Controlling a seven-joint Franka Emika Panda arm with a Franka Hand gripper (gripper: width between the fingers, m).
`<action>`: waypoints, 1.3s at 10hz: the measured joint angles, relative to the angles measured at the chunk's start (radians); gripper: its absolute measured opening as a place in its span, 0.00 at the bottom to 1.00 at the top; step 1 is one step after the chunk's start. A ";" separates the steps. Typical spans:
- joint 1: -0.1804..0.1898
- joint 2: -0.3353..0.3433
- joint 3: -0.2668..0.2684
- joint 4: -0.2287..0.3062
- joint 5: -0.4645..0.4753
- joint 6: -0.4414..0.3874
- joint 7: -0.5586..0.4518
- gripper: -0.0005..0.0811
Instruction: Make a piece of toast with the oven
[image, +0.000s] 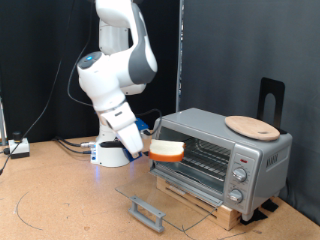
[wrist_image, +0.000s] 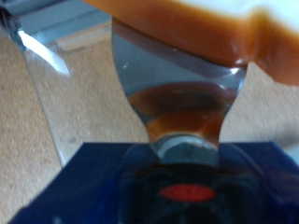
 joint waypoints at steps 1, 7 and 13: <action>0.018 -0.002 0.029 -0.012 0.006 0.017 0.018 0.49; 0.116 -0.076 0.192 -0.066 0.036 0.095 0.069 0.49; 0.087 -0.131 0.279 -0.092 -0.160 0.107 0.166 0.49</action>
